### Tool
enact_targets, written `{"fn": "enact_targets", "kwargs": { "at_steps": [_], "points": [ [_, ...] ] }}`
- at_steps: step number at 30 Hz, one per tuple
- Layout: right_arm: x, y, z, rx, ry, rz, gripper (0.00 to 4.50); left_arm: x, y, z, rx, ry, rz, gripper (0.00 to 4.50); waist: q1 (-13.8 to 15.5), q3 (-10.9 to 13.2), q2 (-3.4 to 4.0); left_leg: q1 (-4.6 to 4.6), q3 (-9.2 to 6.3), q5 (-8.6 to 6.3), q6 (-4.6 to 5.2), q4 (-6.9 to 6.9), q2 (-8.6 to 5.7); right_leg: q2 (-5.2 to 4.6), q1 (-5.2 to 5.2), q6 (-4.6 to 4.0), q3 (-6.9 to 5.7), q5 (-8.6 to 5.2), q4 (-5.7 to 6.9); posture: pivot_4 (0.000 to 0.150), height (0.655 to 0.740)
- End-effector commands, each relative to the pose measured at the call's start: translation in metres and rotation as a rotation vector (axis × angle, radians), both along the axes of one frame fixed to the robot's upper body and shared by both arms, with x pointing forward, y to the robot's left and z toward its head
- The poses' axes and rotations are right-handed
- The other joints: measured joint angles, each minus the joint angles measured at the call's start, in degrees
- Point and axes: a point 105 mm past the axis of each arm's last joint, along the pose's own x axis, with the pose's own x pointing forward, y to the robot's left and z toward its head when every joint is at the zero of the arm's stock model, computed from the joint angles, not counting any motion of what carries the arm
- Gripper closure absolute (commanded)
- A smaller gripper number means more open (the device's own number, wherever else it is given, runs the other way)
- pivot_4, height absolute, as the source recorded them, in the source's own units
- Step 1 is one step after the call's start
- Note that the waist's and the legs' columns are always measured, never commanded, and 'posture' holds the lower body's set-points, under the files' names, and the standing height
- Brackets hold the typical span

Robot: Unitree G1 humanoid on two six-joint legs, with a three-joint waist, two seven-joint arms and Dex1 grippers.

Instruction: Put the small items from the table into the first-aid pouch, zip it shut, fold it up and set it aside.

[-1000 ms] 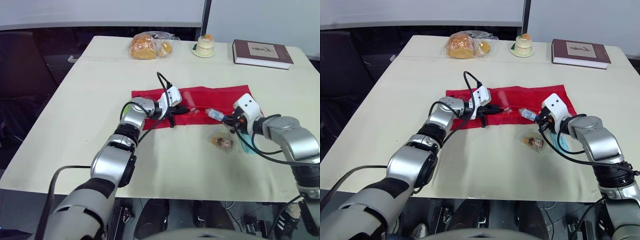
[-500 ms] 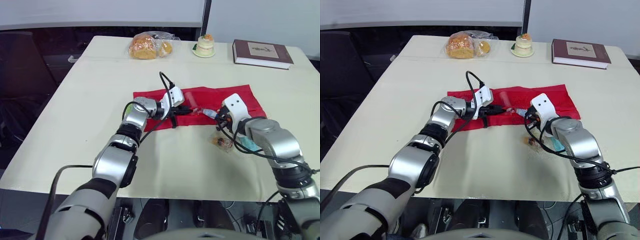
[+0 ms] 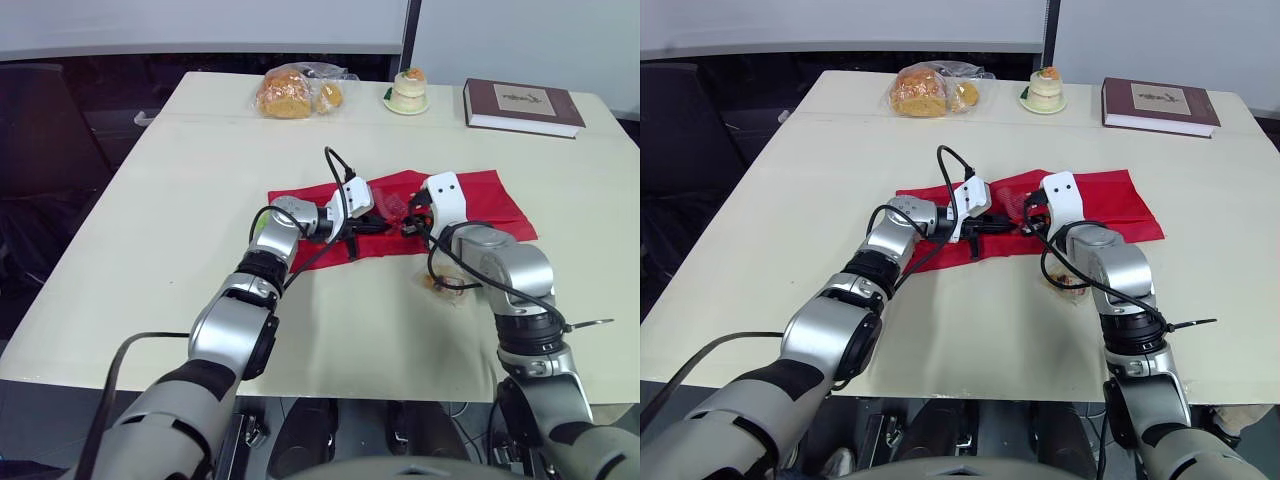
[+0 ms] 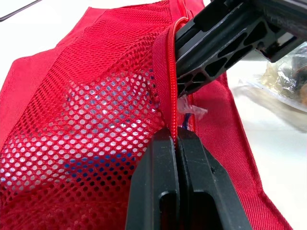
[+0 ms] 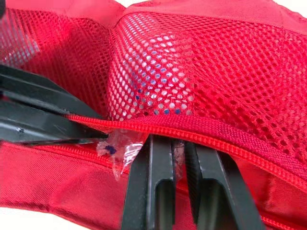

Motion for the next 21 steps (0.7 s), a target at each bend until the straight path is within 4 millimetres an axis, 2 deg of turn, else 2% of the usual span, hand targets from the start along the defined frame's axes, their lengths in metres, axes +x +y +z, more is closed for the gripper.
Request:
{"fn": "enact_targets", "kwargs": {
  "at_steps": [1, 4, 7, 10, 11, 12, 13, 14, 16, 18, 21],
  "points": [
    [-0.004, -0.002, 0.023, 0.025, -0.089, 0.021, 2.39, 0.000, -0.006, 0.011, -0.021, -0.038, -0.021, 4.50, -0.03, 0.00, 0.00, 0.00, 0.00, 0.00, 0.00, 0.00, 0.00, 0.00, 0.00, 0.00, 0.00, 0.00, 0.00, 0.150, 0.7289],
    [-0.012, -0.006, 0.027, 0.018, -0.109, 0.059, 0.94, 0.001, -0.005, 0.012, -0.021, -0.039, -0.015, 4.50, -0.08, 0.00, 0.00, 0.00, -0.01, 0.00, 0.00, 0.00, 0.00, 0.00, 0.00, 0.00, 0.00, 0.00, -0.01, 0.150, 0.7289],
    [-0.026, -0.009, 0.029, -0.009, -0.127, 0.139, 0.94, 0.002, -0.004, 0.012, -0.020, -0.040, -0.010, 4.50, -0.05, 0.00, 0.00, 0.00, -0.01, -0.01, 0.01, -0.01, 0.00, 0.00, 0.00, 0.00, 0.00, 0.00, -0.03, 0.150, 0.7289],
    [-0.037, -0.014, 0.031, -0.081, -0.219, 0.244, 0.94, 0.001, -0.004, 0.012, -0.019, -0.041, -0.010, 4.50, -0.20, -0.01, 0.02, 0.00, 0.00, -0.01, 0.01, -0.01, 0.00, 0.00, 0.00, 0.00, 0.00, 0.00, -0.04, 0.150, 0.7289],
    [-0.039, -0.018, 0.027, -0.115, -0.218, 0.269, 1.45, 0.001, -0.004, 0.012, -0.018, -0.041, -0.011, 4.50, -0.20, -0.01, 0.02, 0.00, -0.01, -0.01, 0.01, -0.01, -0.01, 0.00, 0.01, 0.00, 0.00, 0.00, -0.03, 0.150, 0.7289],
    [-0.039, -0.023, 0.022, -0.161, -0.228, 0.287, 1.64, 0.001, -0.005, 0.012, -0.018, -0.041, -0.012, 4.50, -0.23, -0.01, 0.02, -0.01, -0.02, -0.01, 0.01, -0.01, -0.01, 0.00, 0.01, 0.00, -0.01, 0.00, -0.07, 0.150, 0.7289],
    [-0.039, -0.026, 0.017, -0.196, -0.232, 0.300, 2.04, 0.001, -0.005, 0.012, -0.018, -0.042, -0.013, 4.50, -0.36, -0.01, 0.02, -0.01, -0.02, -0.01, 0.02, -0.01, -0.01, 0.00, 0.01, 0.01, -0.01, -0.01, -0.07, 0.150, 0.7289],
    [-0.038, -0.028, 0.014, -0.219, -0.236, 0.308, 2.60, 0.001, -0.005, 0.012, -0.018, -0.042, -0.013, 4.50, -0.50, -0.01, 0.02, -0.01, 0.00, -0.01, 0.02, -0.01, -0.02, 0.00, 0.01, 0.01, 0.01, -0.01, -0.08, 0.150, 0.7289],
    [-0.036, -0.027, 0.010, -0.184, -0.230, 0.301, 3.61, 0.001, -0.006, 0.012, -0.020, -0.043, -0.015, 4.50, -0.76, -0.01, 0.02, 0.00, 0.01, -0.01, 0.01, -0.01, -0.03, 0.00, 0.01, 0.01, 0.01, -0.01, -0.07, 0.150, 0.7289],
    [-0.032, -0.027, 0.003, -0.188, -0.224, 0.294, 4.41, 0.001, -0.007, 0.013, -0.020, -0.044, -0.018, 4.50, -0.95, -0.01, 0.02, 0.00, -0.01, -0.01, 0.01, -0.02, -0.01, 0.04, 0.00, 0.01, 0.01, -0.01, -0.06, 0.150, 0.7289],
    [-0.025, -0.027, -0.006, -0.216, -0.230, 0.291, 4.41, 0.000, -0.007, 0.013, -0.019, -0.046, -0.023, 4.50, -0.94, -0.01, 0.02, 0.00, 0.00, -0.01, 0.01, -0.02, 0.00, 0.04, 0.00, 0.01, 0.00, -0.01, -0.07, 0.150, 0.7289]
  ]
}}
